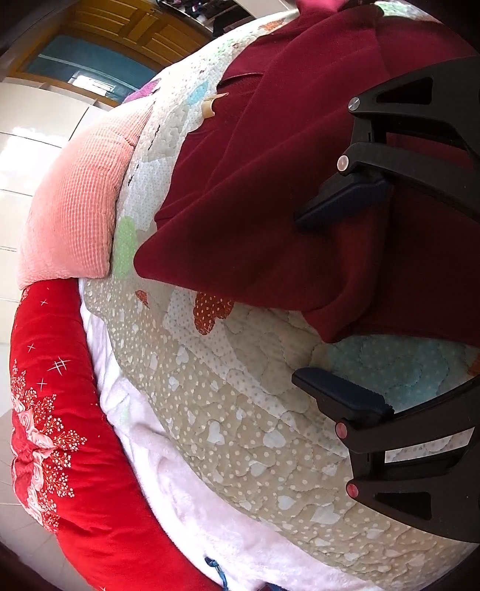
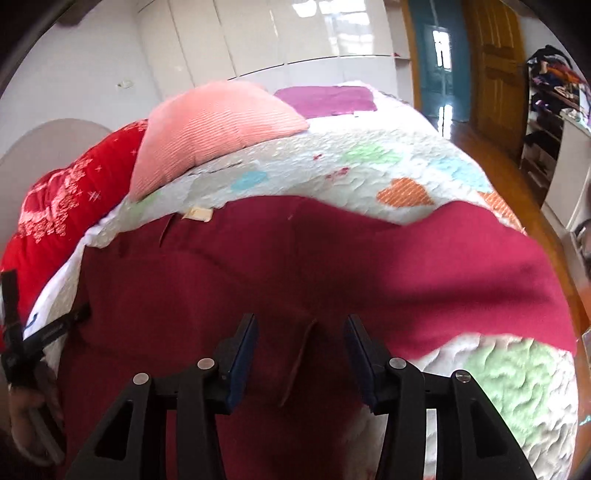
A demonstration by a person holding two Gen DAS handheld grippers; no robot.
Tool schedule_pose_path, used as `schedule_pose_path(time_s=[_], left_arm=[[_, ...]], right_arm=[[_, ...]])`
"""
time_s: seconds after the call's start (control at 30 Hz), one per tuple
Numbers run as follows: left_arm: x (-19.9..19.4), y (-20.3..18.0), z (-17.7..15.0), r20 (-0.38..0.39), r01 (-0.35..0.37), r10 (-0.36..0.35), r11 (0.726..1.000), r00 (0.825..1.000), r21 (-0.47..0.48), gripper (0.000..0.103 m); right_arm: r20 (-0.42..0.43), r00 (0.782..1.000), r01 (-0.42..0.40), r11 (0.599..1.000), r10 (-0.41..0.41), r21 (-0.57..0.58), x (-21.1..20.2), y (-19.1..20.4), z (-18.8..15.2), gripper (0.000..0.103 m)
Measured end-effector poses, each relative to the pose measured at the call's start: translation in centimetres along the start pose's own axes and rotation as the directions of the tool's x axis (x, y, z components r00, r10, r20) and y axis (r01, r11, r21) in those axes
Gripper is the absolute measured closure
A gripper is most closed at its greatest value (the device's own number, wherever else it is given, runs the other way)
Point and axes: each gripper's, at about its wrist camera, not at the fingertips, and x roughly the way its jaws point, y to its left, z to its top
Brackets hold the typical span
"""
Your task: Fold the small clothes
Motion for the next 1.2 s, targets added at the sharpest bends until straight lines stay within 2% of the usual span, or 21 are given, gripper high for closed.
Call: schedule_pose_path(time_s=[0.07, 0.1, 0.13, 0.17, 0.2, 0.27, 0.33, 0.47, 0.53, 0.57, 0.67, 0.73, 0.83, 0.9, 1.0, 1.03, 1.13, 1.2], left_arm=[[0.0, 0.0, 0.0, 0.001, -0.003, 0.003, 1.0, 1.0, 0.003, 0.023], [0.0, 0.0, 0.0, 0.001, -0.004, 0.004, 1.0, 1.0, 0.003, 0.023], [0.1, 0.0, 0.0, 0.002, -0.003, 0.003, 1.0, 1.0, 0.003, 0.023], [0.1, 0.0, 0.0, 0.001, -0.002, 0.002, 1.0, 1.0, 0.002, 0.023], [0.1, -0.1, 0.0, 0.001, -0.004, 0.004, 1.0, 1.0, 0.003, 0.023], [0.1, 0.0, 0.0, 0.001, -0.005, 0.005, 1.0, 1.0, 0.004, 0.023], [0.1, 0.0, 0.0, 0.001, -0.005, 0.005, 1.0, 1.0, 0.004, 0.022], [0.2, -0.1, 0.0, -0.001, -0.006, 0.006, 1.0, 1.0, 0.004, 0.021], [0.2, -0.1, 0.0, -0.002, -0.003, 0.003, 1.0, 1.0, 0.002, 0.021], [0.2, 0.0, 0.0, -0.002, -0.002, 0.002, 1.0, 1.0, 0.001, 0.021], [0.1, 0.0, 0.1, 0.0, 0.006, -0.006, 1.0, 1.0, -0.001, 0.021], [-0.9, 0.0, 0.4, 0.014, 0.04, -0.04, 0.999, 0.999, 0.005, 0.021], [-2.8, 0.3, 1.5, 0.077, 0.073, -0.07, 0.997, 0.995, -0.028, 0.021], [-2.5, -0.3, 2.4, 0.062, 0.067, -0.066, 0.998, 0.996, -0.015, 0.021], [0.9, -1.8, 3.4, -0.031, -0.043, 0.045, 0.996, 0.998, 0.079, 0.021], [1.9, -1.5, 3.5, -0.046, -0.065, 0.069, 0.995, 0.997, 0.08, 0.019], [2.7, 0.3, 3.5, -0.073, 0.001, -0.003, 0.999, 0.997, -0.033, 0.018], [2.5, 0.6, 3.5, -0.071, 0.005, -0.008, 0.999, 0.997, -0.038, 0.018]], right_arm=[[-0.05, 0.999, 0.003, 1.0, -0.005, -0.031, 1.5, 0.4, 0.0, 0.056], [-0.075, 0.997, 0.014, 0.999, -0.018, -0.05, 2.1, 0.6, -0.2, 0.06], [-0.063, 0.997, 0.034, 0.996, -0.039, -0.077, 2.1, 1.1, -0.4, 0.064], [-0.044, 0.997, 0.05, 0.992, -0.056, -0.119, 1.6, 1.7, -0.4, 0.086], [-0.033, 0.997, 0.059, 0.986, -0.065, -0.158, 1.2, 2.2, -0.3, 0.099], [0.035, 0.995, 0.096, 0.974, -0.091, -0.204, -0.2, 2.4, 0.3, 0.099], [0.1, 0.989, 0.126, 0.974, -0.108, -0.189, -1.3, 1.8, 1.4, 0.099], [0.085, 0.983, 0.179, 0.964, -0.165, -0.194, 0.8, 1.0, 2.0, 0.099], [0.022, 0.979, 0.205, 0.958, -0.205, -0.202, 2.5, 0.7, 1.9, 0.098], [0.006, 0.979, 0.201, 0.963, -0.203, -0.182, 2.6, 0.4, 2.0, 0.096], [0.073, 0.981, 0.189, 0.975, -0.182, -0.119, -0.3, 0.0, 1.6, 0.088], [0.09, 0.985, 0.155, 0.981, -0.146, -0.113, -1.7, 0.5, 1.3, 0.085], [0.046, 0.998, 0.057, 0.991, -0.052, -0.122, -2.4, 1.2, 0.8, 0.084], [0.013, 1.0, 0.009, 0.992, -0.008, -0.125, -1.6, 1.6, 0.6, 0.084], [-0.013, 0.999, 0.039, 0.99, -0.041, -0.139, 0.2, 1.9, 0.2, 0.084], [-0.031, 0.998, 0.057, 0.99, -0.061, -0.132, 1.1, 1.6, 0.0, 0.084], [-0.032, 0.996, 0.077, 0.99, -0.081, -0.115, 2.3, 0.9, 0.0, 0.084], [-0.032, 0.996, 0.082, 0.99, -0.086, -0.119, 1.9, 1.1, 0.1, 0.084]])
